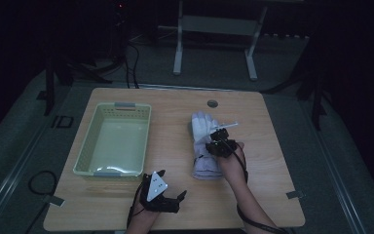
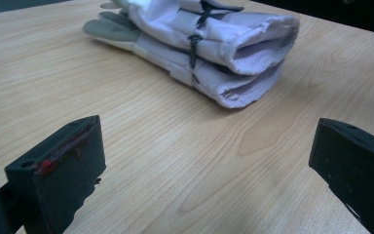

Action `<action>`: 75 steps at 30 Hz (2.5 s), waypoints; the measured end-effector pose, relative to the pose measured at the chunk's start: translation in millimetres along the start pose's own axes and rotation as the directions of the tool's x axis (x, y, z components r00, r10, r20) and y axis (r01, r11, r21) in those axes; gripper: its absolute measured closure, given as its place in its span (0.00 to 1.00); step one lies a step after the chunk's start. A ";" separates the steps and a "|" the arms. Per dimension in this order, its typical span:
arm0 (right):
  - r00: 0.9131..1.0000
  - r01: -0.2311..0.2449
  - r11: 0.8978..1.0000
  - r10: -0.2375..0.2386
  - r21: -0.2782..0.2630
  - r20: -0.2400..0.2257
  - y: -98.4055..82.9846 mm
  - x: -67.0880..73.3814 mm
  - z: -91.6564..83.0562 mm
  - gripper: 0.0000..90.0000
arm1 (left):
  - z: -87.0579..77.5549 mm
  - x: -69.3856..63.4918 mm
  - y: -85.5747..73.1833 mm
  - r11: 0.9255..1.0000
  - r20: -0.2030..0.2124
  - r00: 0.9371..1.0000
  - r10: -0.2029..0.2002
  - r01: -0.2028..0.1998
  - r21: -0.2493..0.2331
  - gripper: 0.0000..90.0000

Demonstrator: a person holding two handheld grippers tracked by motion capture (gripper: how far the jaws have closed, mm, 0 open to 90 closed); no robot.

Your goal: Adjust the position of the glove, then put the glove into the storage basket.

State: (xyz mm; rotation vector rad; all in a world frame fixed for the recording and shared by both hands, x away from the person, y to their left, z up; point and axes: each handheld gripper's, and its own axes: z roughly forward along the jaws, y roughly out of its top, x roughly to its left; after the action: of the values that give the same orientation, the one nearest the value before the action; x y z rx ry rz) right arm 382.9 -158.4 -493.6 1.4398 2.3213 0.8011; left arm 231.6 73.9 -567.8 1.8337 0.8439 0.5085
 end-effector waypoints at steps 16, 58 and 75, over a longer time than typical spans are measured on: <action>0.999 0.030 0.999 -0.031 -0.033 -0.023 -4.7 -6.8 -3.0 0.79 | 1.7 0.8 0.8 1.000 0.004 1.000 -0.006 0.006 0.018 0.00; 0.974 0.119 0.953 -0.167 -0.280 -0.151 -47.4 -73.6 -58.6 0.15 | 1.5 4.8 35.8 0.996 0.076 0.996 -0.054 0.047 0.081 0.00; 0.981 0.151 0.935 -0.181 -0.321 -0.065 -21.6 -69.6 -45.5 0.38 | 50.2 8.6 116.7 0.992 0.031 0.999 -0.026 0.022 0.128 0.05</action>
State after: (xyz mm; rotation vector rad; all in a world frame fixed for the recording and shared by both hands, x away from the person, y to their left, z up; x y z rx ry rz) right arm 375.5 -241.5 -472.9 1.0758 2.2169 1.1479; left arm 308.3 20.6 -481.3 1.9407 0.8925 0.4167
